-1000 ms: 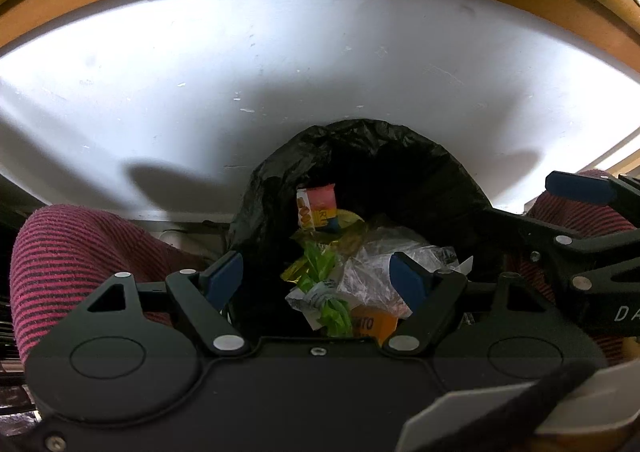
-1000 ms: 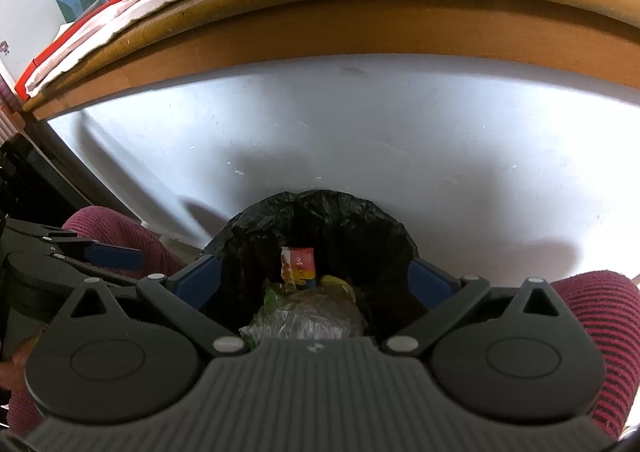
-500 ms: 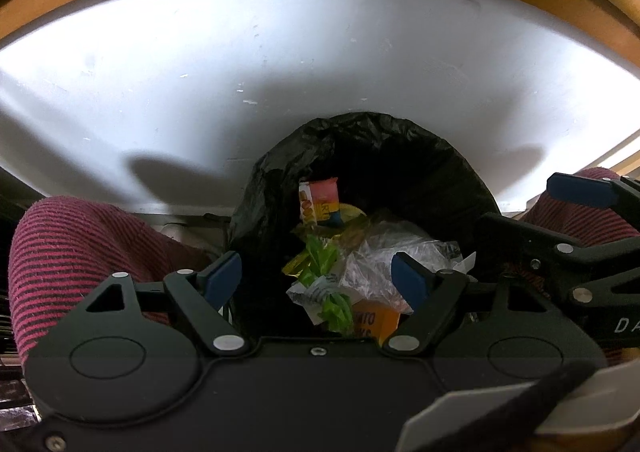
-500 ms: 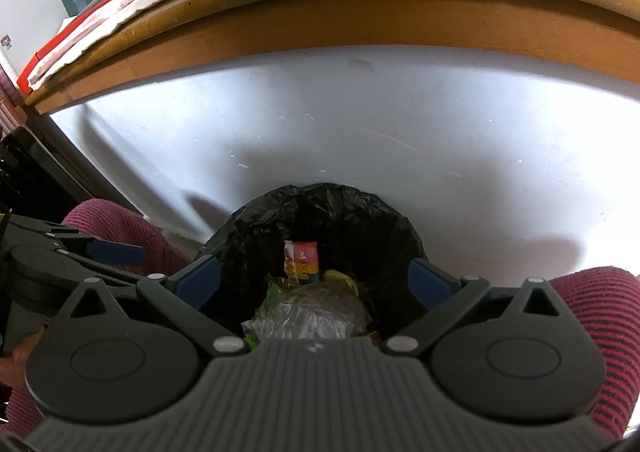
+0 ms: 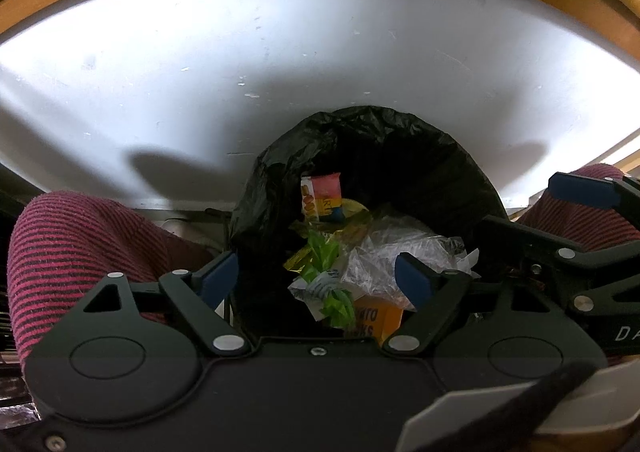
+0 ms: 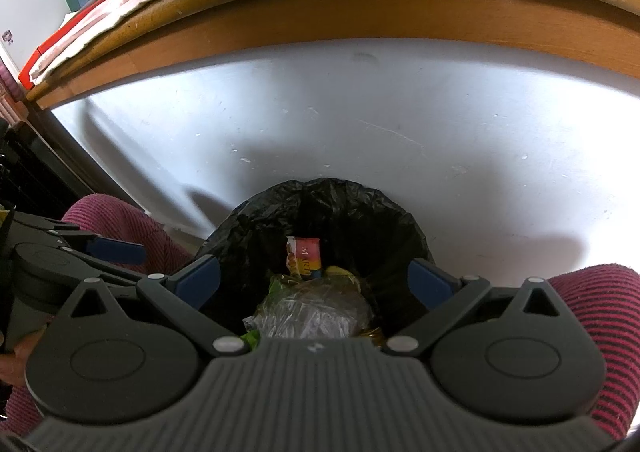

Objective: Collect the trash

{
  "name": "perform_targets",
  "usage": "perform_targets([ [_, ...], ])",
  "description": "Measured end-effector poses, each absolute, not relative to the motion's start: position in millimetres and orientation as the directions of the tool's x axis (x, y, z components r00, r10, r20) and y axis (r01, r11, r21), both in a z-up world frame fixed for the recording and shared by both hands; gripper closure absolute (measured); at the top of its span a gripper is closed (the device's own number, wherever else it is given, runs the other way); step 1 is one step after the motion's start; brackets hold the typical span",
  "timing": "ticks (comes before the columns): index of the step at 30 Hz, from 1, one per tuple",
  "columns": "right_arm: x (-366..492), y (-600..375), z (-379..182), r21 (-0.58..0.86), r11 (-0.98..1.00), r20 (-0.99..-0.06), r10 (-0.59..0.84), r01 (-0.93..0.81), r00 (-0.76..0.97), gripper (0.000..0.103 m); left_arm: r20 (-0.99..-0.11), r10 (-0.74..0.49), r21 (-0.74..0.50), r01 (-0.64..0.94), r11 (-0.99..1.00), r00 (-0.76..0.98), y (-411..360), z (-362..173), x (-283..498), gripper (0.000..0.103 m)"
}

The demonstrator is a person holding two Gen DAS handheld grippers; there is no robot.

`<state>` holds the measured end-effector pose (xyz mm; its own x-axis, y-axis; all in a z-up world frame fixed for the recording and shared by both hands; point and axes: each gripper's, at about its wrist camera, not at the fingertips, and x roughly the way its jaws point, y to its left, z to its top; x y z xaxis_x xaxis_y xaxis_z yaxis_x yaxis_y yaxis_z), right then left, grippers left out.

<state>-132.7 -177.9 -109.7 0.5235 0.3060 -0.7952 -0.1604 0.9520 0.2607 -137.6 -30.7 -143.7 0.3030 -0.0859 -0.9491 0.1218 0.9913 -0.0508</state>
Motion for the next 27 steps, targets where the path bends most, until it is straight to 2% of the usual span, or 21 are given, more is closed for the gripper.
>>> perform_targets([
  [27, -132.6, -178.1, -110.2, 0.255, 0.953, -0.796, 0.302, -0.162, 0.524, 0.0, -0.948, -0.092, -0.059, 0.116, 0.991, 0.303, -29.7, -146.2, -137.7, 0.013],
])
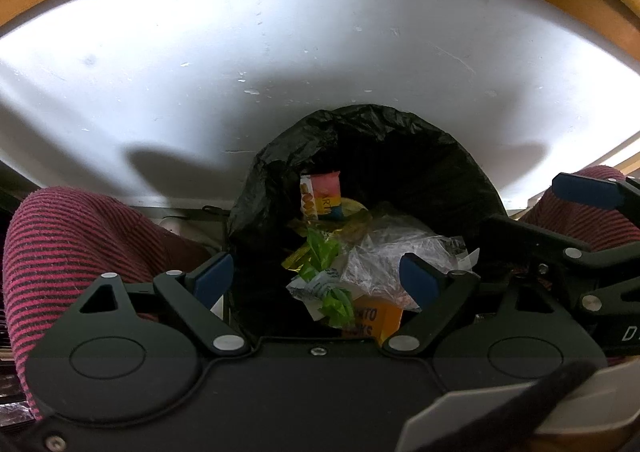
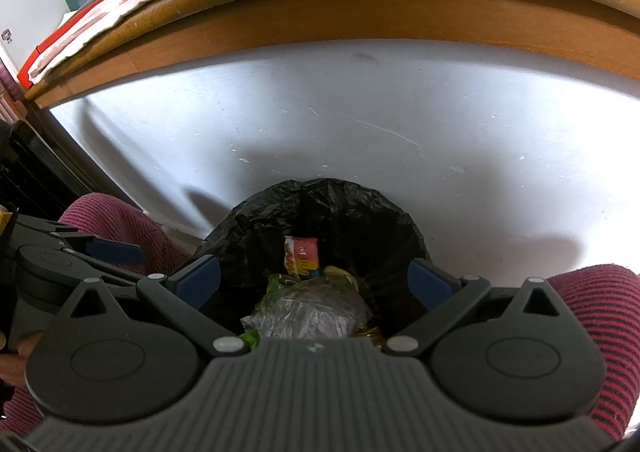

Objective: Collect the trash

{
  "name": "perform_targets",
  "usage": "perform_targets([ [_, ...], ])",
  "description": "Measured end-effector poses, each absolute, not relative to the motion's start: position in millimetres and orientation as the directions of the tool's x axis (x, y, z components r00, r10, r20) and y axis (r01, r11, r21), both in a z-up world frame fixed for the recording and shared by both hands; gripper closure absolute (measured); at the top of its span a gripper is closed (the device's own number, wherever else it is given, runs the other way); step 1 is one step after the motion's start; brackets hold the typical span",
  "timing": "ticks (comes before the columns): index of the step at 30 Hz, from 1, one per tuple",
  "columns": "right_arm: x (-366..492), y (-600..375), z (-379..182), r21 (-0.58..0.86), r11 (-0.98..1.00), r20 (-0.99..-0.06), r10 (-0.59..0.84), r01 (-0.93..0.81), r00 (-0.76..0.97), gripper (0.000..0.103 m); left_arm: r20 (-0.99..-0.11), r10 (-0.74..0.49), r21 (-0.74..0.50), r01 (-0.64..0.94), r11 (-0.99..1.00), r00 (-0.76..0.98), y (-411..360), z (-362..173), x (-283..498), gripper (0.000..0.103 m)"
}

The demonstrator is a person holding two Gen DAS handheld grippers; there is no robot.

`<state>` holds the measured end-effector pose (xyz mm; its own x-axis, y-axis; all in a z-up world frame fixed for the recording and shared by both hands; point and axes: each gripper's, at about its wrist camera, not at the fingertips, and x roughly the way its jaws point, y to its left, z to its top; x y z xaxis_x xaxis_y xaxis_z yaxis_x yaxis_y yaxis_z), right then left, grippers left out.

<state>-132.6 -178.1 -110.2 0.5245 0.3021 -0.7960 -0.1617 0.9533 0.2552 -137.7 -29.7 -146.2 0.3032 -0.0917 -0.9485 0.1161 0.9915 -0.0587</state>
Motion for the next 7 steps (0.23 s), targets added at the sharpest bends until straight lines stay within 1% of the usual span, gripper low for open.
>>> perform_targets([
  [7, -133.9, -178.6, -108.7, 0.256, 0.954, -0.794, 0.3, -0.157, 0.528, 0.0, -0.943, -0.095, -0.059, 0.122, 0.991, 0.318, -27.9, -141.9, -137.7, 0.013],
])
